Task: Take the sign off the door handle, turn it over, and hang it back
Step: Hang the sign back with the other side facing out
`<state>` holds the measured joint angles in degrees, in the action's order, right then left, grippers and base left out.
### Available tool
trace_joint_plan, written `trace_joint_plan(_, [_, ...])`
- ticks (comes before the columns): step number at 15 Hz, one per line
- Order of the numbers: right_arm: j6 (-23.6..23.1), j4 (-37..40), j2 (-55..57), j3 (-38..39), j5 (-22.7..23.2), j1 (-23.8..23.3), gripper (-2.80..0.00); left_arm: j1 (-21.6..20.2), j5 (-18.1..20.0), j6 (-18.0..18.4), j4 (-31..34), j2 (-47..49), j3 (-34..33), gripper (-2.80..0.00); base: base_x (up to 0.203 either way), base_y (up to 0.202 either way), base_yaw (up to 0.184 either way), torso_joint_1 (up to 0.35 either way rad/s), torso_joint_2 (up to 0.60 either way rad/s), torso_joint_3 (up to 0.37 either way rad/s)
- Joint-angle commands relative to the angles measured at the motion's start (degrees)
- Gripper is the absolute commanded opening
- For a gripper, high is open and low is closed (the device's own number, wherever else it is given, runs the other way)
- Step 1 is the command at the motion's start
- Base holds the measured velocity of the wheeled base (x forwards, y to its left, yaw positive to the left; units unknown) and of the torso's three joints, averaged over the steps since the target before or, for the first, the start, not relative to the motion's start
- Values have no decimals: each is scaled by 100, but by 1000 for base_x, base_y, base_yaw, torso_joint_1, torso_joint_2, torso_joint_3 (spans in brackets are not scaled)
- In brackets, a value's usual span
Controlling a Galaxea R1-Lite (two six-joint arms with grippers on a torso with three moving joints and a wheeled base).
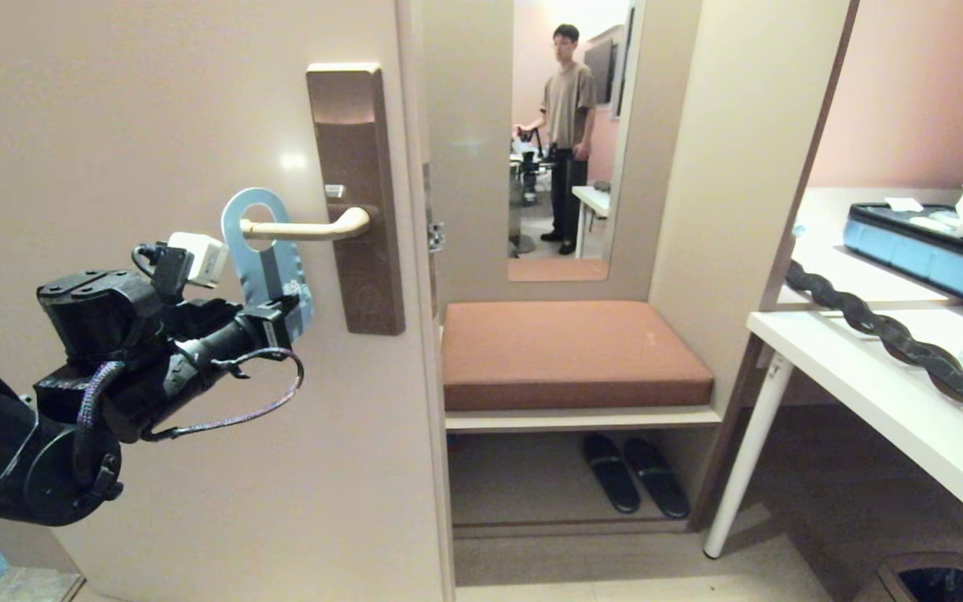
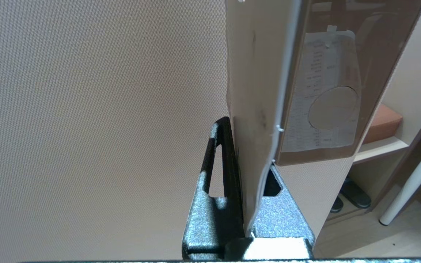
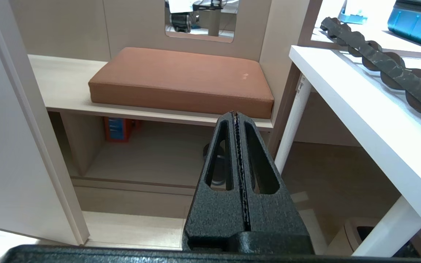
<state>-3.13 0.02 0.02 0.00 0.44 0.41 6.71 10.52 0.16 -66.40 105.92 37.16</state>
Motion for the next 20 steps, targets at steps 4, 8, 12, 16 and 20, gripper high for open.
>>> trace_joint_plan(4, [-3, -2, -2, 0, 0, 2, -280, 162, 2, -7, -110, -2, 2, -280, 0, 0, 0, 0, 0, 0])
trace_joint_plan(8, [-3, 6, -2, 0, 0, 2, -280, 308, -94, -7, -119, -10, -19, -280, 0, 0, 0, 0, 0, 0])
trace_joint_plan(12, [-3, 0, -2, 0, 0, 2, -280, 366, -94, -7, -119, -10, -42, -280, 0, 0, 0, 0, 0, 0])
trace_joint_plan(16, [-3, 7, -2, 0, 0, 2, -280, 473, -94, -7, -119, -28, -51, -280, 0, 0, 0, 0, 0, 0])
trace_joint_plan(20, [-3, -2, -2, 0, 0, 2, -280, 687, -183, -7, -119, -45, -50, -280, 0, 0, 0, 0, 0, 0])
